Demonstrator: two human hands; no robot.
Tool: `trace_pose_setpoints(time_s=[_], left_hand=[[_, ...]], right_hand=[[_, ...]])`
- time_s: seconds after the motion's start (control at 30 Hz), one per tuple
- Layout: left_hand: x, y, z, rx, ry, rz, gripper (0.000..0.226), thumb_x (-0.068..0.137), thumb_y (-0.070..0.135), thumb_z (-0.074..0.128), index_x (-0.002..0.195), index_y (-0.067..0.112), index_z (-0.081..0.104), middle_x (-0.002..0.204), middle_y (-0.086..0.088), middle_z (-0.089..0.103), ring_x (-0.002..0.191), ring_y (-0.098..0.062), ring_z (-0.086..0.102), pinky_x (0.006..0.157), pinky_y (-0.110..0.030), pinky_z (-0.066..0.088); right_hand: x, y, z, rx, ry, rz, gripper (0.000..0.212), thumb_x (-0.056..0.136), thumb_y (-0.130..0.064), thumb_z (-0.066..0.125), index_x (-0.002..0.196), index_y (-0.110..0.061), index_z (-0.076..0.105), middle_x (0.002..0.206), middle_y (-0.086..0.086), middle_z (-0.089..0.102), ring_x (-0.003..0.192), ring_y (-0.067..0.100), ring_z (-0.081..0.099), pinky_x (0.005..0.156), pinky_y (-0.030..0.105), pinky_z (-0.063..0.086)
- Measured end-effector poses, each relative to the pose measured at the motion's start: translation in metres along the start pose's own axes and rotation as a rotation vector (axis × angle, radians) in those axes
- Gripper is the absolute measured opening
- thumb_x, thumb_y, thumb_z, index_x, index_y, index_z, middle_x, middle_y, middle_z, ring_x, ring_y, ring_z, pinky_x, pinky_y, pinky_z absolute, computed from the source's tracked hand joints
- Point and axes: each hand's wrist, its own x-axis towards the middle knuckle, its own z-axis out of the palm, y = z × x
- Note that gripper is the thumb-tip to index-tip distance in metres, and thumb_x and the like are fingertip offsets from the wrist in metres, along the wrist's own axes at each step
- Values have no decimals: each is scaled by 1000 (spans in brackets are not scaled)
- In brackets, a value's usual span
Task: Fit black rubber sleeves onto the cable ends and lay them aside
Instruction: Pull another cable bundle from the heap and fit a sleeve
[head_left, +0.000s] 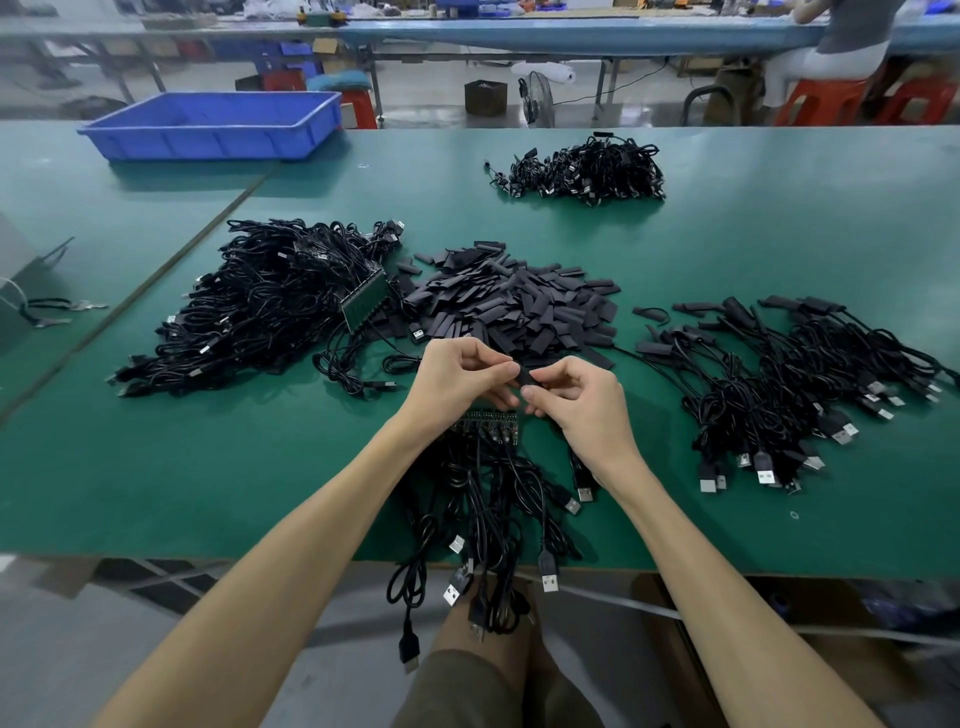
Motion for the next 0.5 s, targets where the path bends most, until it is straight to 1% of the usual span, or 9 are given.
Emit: trace_pose_setpoints(time_s=[0.07,0.17,0.37,0.5], left_hand=[[0,0,0,5,1,3,19,90,0,74,94,-15,65,73,-25,72,63,-33,73,63,-40,63],[0,0,0,15,3,12,19,90,1,74,94,-15,65,74,-26,72,64,-34,73,62,-40,63],[-1,1,0,14,-6,19,20,90,0,74,94,-16,64,76,-28,72,64,-34,73,63,-41,64],[0,1,1,7,-11,16,19,91,0,72,98,-16,63,78,-29,72,64,-32,73,62,-38,63]], right_hand=[[0,0,0,2,1,-3,15,86,-4,82,98,-4,73,77,11,76,70,25,74,70,26,60],[0,0,0,1,1,-8,15,86,-4,82,97,-5,73,76,10,76,67,20,73,68,24,59],[1,2,0,0,7,-14,15,85,-5,83,96,-6,73,76,10,76,70,26,74,69,26,60],[1,2,0,41,0,-4,14,87,-5,81,97,-7,73,75,8,77,68,21,74,68,25,59]])
